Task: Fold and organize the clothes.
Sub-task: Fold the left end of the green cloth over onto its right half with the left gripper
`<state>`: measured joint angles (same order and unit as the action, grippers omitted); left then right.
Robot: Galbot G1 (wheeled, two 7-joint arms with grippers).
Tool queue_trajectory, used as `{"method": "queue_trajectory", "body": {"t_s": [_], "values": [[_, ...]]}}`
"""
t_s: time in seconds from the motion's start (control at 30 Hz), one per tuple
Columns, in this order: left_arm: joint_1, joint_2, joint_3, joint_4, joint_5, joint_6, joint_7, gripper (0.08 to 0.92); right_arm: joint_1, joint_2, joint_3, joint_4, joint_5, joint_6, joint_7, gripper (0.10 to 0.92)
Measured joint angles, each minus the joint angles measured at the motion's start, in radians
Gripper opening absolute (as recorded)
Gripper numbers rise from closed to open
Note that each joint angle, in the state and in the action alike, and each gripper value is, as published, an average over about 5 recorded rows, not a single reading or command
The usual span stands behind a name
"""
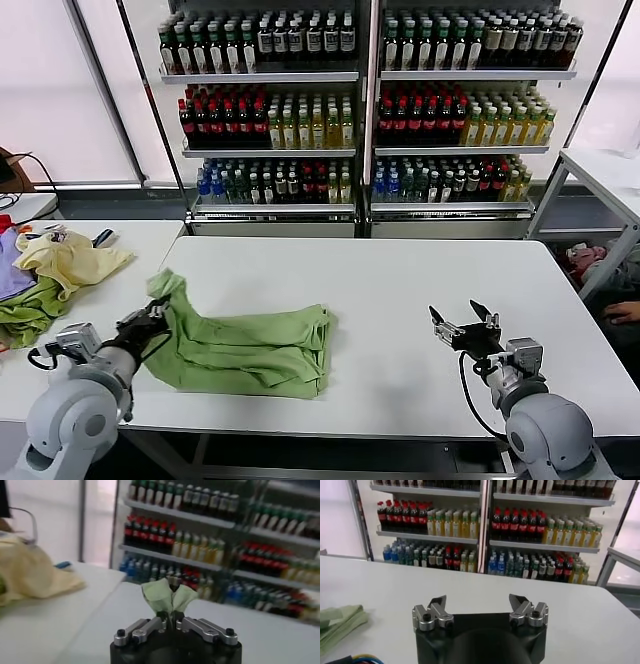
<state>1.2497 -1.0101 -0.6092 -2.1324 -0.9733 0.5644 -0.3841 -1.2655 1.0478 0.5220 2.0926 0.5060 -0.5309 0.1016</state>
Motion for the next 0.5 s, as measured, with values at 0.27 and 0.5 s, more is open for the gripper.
{"method": "queue_trajectory", "body": {"t_s": [0.27, 0.5], "values": [[-0.022, -0.081, 0.099, -0.051, -0.088, -0.017, -0.011, 0.133, 0.017, 0.01, -0.015, -0.021, -0.004, 0.006, -0.006, 0.823], [-0.071, -0.151, 0.218, -0.013, -0.1, -0.024, -0.013, 0.133, 0.021, 0.015, -0.02, -0.031, -0.005, 0.008, -0.009, 0.823]]}}
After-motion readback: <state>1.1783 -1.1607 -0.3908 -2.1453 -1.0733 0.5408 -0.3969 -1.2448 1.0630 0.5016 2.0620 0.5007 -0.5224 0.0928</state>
